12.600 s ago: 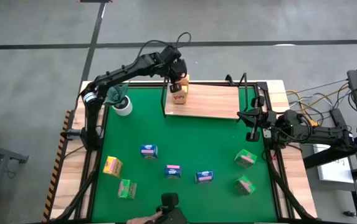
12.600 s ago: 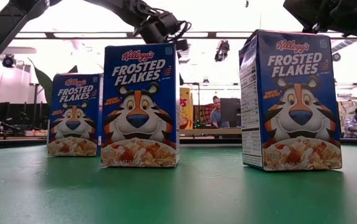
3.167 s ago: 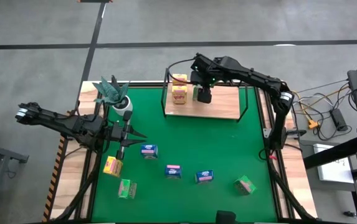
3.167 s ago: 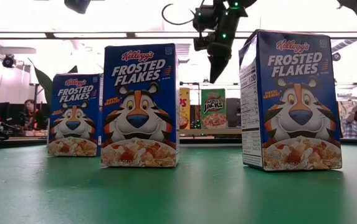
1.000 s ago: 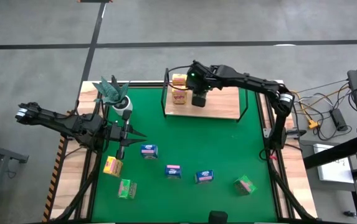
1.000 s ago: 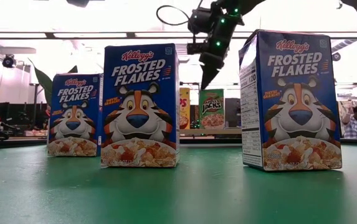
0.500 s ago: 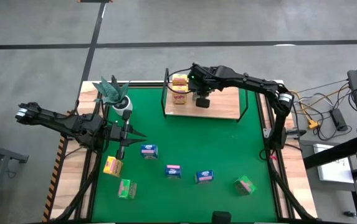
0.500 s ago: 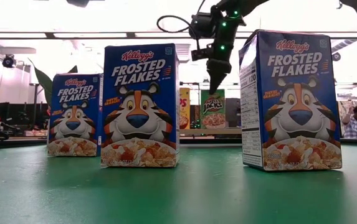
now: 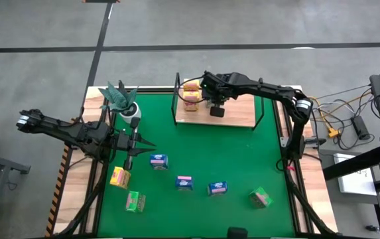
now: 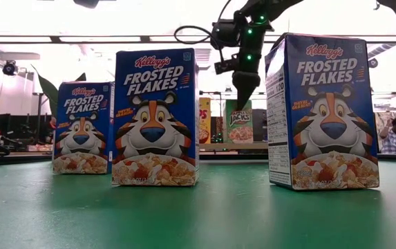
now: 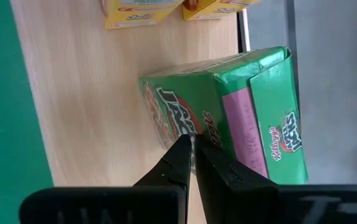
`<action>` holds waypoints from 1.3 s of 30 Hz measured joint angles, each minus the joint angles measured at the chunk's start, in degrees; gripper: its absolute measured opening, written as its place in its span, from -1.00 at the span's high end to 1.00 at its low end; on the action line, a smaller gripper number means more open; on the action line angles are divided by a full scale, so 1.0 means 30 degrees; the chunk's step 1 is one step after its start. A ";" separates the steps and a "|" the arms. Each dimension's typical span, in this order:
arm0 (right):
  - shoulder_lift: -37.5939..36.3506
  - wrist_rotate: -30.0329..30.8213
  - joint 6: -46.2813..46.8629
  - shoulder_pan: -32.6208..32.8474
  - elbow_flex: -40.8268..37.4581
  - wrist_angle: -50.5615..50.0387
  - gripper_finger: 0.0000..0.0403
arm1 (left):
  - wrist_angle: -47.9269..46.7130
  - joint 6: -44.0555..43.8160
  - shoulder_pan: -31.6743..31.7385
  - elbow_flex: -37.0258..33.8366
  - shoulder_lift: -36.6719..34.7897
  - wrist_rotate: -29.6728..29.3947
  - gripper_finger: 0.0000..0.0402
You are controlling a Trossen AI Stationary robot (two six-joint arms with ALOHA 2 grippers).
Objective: Stack cereal on shelf
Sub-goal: Put the top right green cereal box on the shelf
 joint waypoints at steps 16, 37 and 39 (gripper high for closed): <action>-0.0015 0.2301 -0.0267 0.1786 -0.3269 0.3945 0.94 | -0.0091 -0.0277 -0.0007 0.0000 0.0000 0.0000 0.81; 0.0000 0.5759 -0.0849 0.1646 -0.5705 0.8639 0.94 | -0.0080 -0.0277 -0.0007 0.0000 0.0000 0.0000 0.81; 0.0000 0.5781 -0.0856 0.1596 -0.5705 0.8553 0.94 | -0.0080 -0.0277 -0.0005 0.0000 0.0000 0.0000 0.81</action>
